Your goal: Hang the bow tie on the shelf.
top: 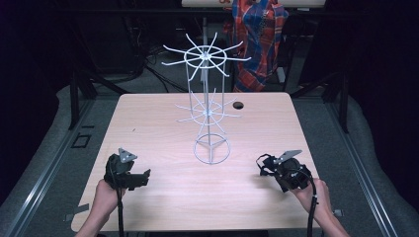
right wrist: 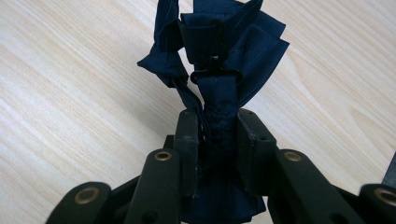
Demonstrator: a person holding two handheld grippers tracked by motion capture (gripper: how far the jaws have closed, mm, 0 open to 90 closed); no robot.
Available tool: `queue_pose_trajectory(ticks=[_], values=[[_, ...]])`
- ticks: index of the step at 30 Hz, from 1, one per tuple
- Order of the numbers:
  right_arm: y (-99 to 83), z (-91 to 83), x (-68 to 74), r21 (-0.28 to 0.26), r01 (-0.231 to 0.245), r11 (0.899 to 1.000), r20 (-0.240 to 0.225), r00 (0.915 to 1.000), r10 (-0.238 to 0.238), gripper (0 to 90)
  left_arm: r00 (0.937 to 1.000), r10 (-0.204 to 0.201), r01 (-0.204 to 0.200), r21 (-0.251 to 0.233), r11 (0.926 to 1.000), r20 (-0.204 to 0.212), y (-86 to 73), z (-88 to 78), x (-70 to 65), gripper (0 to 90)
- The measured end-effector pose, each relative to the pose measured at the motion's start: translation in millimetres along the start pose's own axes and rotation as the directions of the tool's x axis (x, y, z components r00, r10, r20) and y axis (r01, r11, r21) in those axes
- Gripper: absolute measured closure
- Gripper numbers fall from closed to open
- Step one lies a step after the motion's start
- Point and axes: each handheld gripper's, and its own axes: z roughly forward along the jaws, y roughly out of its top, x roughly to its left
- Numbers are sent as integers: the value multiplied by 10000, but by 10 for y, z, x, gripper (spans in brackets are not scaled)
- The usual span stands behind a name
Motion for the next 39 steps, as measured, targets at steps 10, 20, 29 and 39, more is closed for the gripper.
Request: queue_pose_trajectory(ticks=[10,20,29,39], values=[[90,1,33,-692,43,9976,41,10000,-40,719,10000,15,-15,24,10000,-18,0,4,1,156],[142,-28,8,-1111,-160,9937,-227,9997,136,719,10000,-24,24,-9,10000,-44,-2,12,0,156],[225,-12,-19,-1405,-200,9899,-473,9988,134,720,10000,-18,18,7,10000,-54,-3,11,3,156],[320,-7,-28,-1688,-226,9854,-635,9979,120,722,10000,-37,37,0,10000,-55,-8,9,8,156]])
